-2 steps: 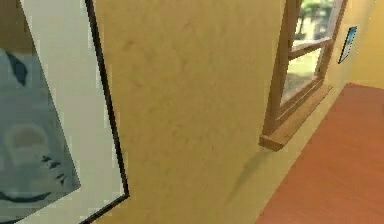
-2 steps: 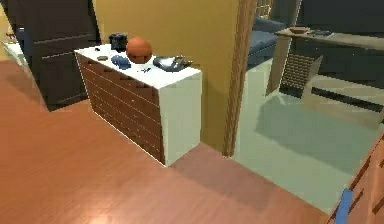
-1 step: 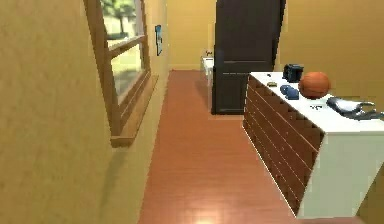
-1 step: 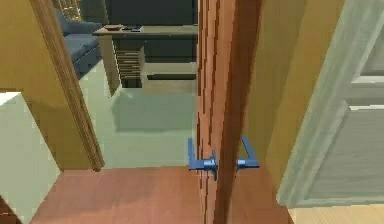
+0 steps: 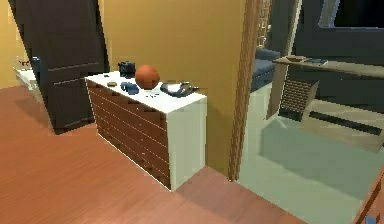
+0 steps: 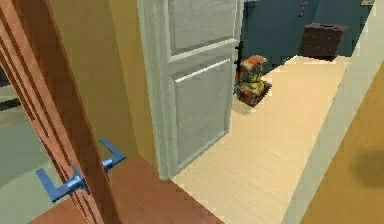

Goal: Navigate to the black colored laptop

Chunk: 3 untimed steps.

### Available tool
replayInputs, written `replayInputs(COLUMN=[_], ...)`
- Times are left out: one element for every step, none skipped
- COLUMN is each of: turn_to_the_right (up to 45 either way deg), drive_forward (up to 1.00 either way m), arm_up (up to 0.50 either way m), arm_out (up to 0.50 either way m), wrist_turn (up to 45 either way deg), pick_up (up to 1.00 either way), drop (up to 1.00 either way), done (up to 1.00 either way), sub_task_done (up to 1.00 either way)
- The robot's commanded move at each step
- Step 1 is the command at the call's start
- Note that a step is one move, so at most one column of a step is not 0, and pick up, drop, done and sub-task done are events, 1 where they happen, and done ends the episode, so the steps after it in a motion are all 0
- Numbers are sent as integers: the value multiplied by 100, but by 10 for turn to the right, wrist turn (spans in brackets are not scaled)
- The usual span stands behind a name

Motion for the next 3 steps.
replayInputs(turn_to_the_right=[60, 0, 360], drive_forward=[0, 45, 0], arm_up=[0, 0, 0], arm_out=[0, 0, 0], wrist_turn=[0, 0, 0], pick_up=[0, 0, 0], drop=[0, 0, 0], done=[0, 0, 0], sub_task_done=[0, 0, 0])
